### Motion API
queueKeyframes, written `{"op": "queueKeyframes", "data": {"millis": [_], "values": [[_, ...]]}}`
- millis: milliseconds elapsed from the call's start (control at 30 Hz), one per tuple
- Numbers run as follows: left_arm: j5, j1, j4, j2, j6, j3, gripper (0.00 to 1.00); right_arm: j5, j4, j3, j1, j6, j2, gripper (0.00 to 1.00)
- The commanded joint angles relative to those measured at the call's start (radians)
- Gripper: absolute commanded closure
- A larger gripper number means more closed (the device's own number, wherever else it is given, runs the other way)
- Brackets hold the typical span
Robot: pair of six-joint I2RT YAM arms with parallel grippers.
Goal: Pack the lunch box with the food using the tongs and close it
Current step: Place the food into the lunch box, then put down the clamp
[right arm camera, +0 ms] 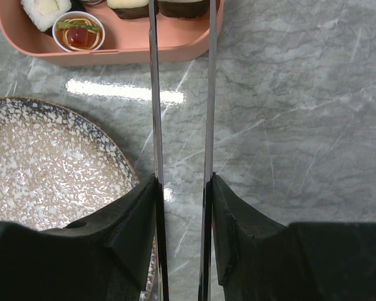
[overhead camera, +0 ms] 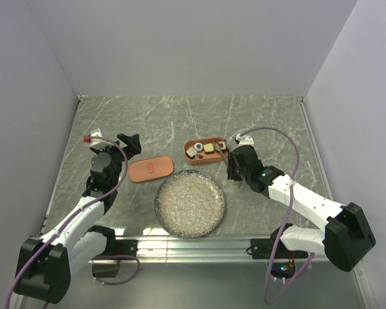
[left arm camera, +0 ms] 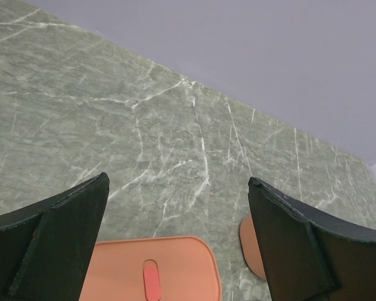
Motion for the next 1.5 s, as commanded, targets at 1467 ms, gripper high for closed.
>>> {"op": "queueKeyframes", "data": {"millis": [1467], "values": [[0.029,0.005,0.043,-0.019,-0.012,-0.007,0.01,0.267,-0.156,-0.071,-0.035,0.235,-0.223,0.49]]}}
